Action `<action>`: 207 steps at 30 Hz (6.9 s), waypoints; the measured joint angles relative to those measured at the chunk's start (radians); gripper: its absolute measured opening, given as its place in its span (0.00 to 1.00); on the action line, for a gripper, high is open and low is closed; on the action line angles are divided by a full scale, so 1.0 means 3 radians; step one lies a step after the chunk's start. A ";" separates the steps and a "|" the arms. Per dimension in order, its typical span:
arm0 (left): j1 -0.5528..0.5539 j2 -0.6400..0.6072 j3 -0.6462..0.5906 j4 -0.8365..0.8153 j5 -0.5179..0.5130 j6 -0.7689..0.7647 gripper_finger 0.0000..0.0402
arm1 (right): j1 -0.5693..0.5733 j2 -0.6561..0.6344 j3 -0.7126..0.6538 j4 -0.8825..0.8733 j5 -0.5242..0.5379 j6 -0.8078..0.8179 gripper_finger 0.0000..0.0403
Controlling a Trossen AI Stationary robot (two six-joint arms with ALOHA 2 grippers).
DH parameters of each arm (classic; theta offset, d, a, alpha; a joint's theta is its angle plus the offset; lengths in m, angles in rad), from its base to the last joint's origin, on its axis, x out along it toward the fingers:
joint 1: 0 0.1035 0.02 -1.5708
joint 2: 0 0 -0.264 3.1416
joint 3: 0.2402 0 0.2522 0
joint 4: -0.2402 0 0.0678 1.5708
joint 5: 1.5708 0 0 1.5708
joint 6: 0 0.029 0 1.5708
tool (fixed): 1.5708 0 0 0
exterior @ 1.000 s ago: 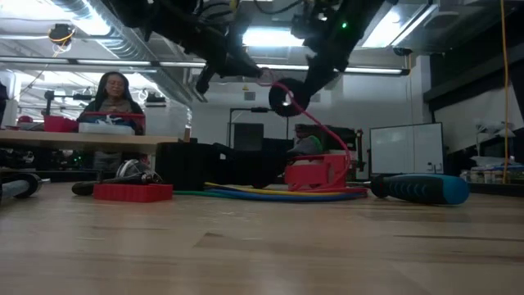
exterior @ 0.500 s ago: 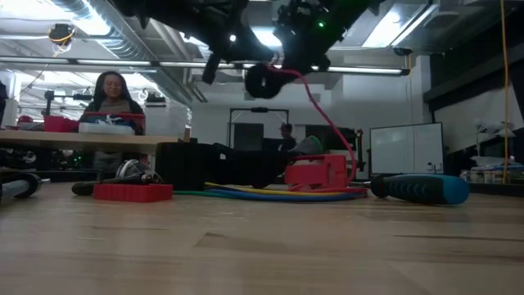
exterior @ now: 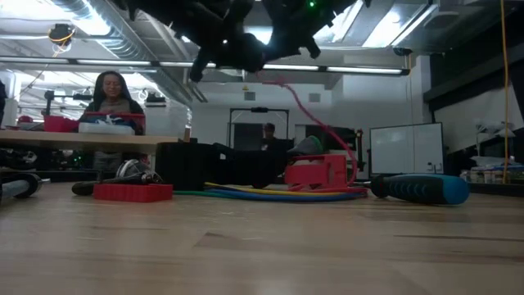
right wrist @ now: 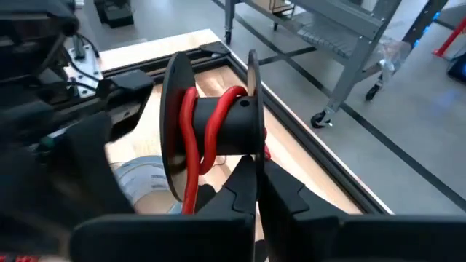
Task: Coil cords
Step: Coil the red wire cable onto the black spool
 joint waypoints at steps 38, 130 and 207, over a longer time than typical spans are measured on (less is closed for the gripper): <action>-0.0096 0.0017 -0.0004 -0.0166 -0.0281 0.0020 0.30 | 0.0003 -0.0415 0.0226 -0.0563 -0.0338 -0.0191 0.01; -0.0378 0.0840 -0.0004 0.1194 -0.0426 0.0603 0.00 | 0.0003 -0.0741 0.0222 -0.0868 -0.1209 -0.0279 0.01; 0.0363 0.0099 -0.0004 0.0695 0.0361 -0.0129 0.00 | 0.0047 -0.0374 -0.0567 -0.0831 -0.0349 0.0172 0.01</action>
